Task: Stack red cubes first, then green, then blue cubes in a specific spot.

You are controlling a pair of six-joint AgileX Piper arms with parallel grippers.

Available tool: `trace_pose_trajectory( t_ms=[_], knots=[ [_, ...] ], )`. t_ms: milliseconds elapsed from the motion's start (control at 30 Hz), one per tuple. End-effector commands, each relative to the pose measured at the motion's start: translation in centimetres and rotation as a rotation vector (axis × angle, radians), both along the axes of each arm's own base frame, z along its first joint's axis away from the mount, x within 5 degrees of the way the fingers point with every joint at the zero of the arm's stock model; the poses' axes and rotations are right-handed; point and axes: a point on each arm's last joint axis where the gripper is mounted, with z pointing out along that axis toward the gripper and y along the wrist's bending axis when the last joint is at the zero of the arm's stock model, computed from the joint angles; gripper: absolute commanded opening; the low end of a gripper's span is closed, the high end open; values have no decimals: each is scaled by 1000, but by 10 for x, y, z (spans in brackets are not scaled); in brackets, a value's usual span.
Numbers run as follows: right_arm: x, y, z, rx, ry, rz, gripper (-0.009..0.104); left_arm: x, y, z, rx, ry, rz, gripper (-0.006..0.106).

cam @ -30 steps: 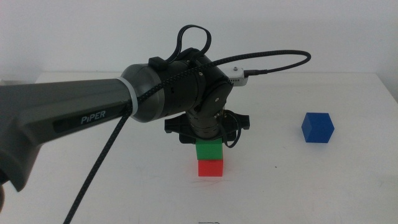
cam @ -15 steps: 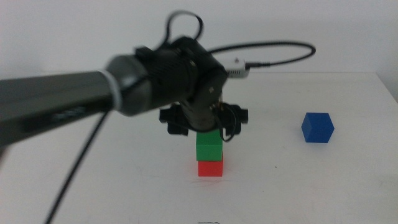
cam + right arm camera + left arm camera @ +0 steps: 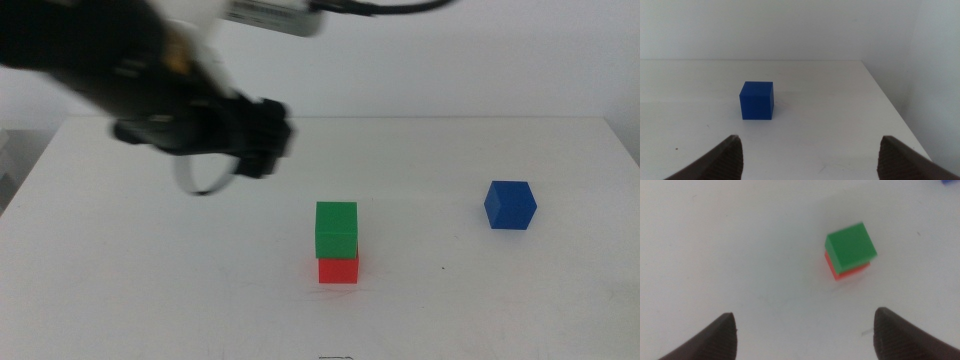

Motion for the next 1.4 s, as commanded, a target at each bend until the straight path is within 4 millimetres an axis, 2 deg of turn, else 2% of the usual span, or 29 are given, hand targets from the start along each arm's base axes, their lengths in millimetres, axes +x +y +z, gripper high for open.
trace_pose_trajectory(
  t_ms=[0, 133, 200, 333, 567, 1200, 1367],
  knots=[
    [-1, 0, 14, -18, -113, 4, 89, -20, 25, 28, -86, -98, -104, 94],
    [-1, 0, 14, -18, -113, 4, 89, -40, 56, 34, -141, -168, -237, 94],
    [-1, 0, 14, -18, -113, 4, 89, -51, 70, 32, -189, -183, -230, 94],
    [-1, 0, 14, -18, -113, 4, 89, -67, 84, 25, -226, -217, -221, 94],
    [-1, 0, 14, -18, -113, 4, 89, -82, 87, 29, -276, -265, -227, 94],
    [-1, 0, 14, -18, -113, 4, 89, -82, 85, 34, -319, -291, -228, 94],
    [-1, 0, 14, -18, -113, 4, 89, -83, 86, 42, -323, -325, -233, 94]
  ],
)
